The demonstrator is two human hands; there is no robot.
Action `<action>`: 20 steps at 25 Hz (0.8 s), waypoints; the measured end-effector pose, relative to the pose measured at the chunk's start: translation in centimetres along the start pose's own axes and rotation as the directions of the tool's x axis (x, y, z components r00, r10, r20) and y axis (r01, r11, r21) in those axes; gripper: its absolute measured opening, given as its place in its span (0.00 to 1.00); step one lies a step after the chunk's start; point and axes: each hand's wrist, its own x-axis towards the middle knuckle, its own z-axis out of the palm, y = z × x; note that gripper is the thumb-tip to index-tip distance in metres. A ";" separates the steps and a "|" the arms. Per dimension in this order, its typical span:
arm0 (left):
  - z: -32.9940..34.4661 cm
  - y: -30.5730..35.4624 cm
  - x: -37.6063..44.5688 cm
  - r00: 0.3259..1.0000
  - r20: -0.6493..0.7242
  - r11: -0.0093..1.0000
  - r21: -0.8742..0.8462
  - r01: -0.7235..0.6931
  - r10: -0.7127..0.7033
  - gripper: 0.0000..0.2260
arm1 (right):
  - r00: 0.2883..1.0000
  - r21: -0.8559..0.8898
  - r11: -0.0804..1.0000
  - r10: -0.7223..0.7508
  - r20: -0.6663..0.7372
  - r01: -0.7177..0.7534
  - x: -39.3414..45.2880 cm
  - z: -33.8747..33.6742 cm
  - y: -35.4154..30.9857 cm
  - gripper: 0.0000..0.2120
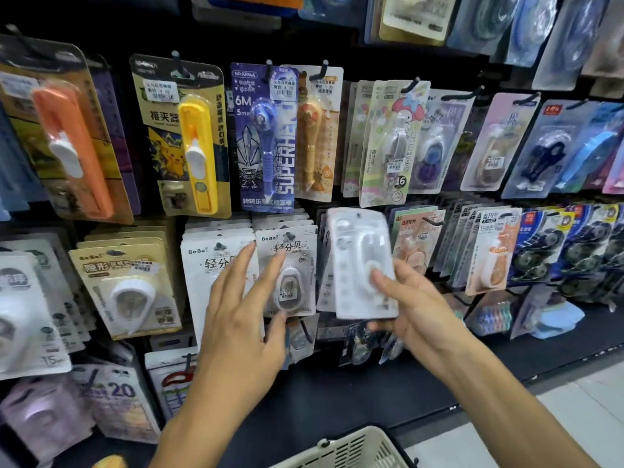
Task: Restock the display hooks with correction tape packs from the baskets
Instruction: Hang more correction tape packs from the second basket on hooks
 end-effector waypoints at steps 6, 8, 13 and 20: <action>-0.5 -0.9 0.2 0.956 0.117 0.942 0.240 0.234 -0.267 0.33 | 0.978 -0.175 0.984 -0.012 -0.207 -0.025 1.0 -2.7 0.5 0.08; -0.4 -0.9 0.3 0.952 0.123 0.935 0.261 0.243 -0.281 0.33 | 0.980 -0.173 0.985 -0.015 -0.196 -0.020 1.0 -2.6 0.8 0.09; -0.2 -1.1 0.2 0.943 0.166 0.922 0.314 0.227 -0.288 0.34 | 0.951 -0.175 0.978 0.061 -0.302 -0.118 2.4 -2.6 2.4 0.12; -0.4 -2.8 -0.5 0.934 0.271 0.915 0.386 0.116 -0.233 0.33 | 0.894 -0.082 0.971 0.173 -0.414 -0.226 10.6 0.8 2.9 0.19</action>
